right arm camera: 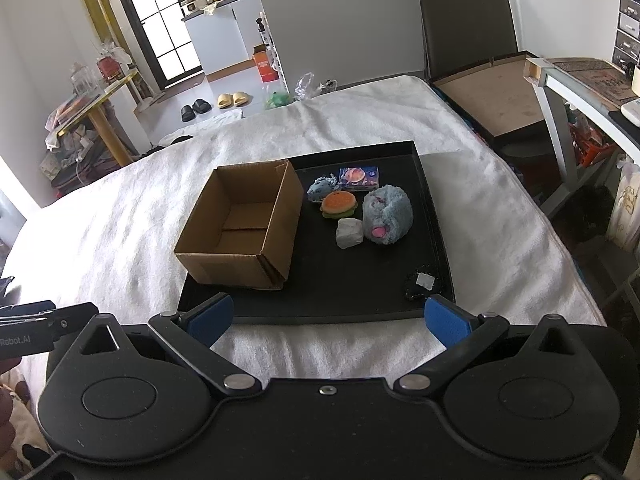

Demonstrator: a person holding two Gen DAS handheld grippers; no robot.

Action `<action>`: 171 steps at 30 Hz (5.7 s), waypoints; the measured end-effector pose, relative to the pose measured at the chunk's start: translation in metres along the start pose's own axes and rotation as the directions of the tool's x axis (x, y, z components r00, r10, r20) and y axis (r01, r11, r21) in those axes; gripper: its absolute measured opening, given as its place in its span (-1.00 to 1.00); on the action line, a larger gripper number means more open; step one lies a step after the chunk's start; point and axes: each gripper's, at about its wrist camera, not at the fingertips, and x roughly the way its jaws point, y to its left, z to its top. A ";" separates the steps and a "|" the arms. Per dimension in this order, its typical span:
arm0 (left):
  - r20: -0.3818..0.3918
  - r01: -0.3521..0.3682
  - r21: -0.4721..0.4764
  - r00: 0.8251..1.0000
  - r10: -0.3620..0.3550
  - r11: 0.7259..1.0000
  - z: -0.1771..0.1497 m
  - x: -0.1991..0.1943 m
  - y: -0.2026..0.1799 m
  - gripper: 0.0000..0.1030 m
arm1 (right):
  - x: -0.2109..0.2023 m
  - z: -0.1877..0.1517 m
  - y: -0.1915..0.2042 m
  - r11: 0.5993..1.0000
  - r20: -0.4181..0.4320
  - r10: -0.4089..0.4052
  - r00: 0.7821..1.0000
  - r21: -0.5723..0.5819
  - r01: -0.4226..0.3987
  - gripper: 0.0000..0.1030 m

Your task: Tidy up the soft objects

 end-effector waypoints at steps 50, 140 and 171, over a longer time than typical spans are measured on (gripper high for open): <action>-0.024 -0.053 -0.077 0.998 0.051 0.996 0.047 0.071 0.023 0.71 | 0.072 0.038 -0.046 0.994 0.042 -0.002 0.999 0.111 -0.003 1.00; -0.236 -0.118 -0.153 0.969 0.079 0.981 0.054 0.242 0.049 -0.75 | 0.221 0.067 -0.044 1.000 -0.029 0.026 0.999 0.014 -0.026 0.06; -0.201 0.005 -0.231 0.978 -0.053 0.973 0.054 0.236 0.079 -0.76 | 0.215 0.089 0.083 0.974 -0.015 0.157 0.988 -0.162 -0.157 0.06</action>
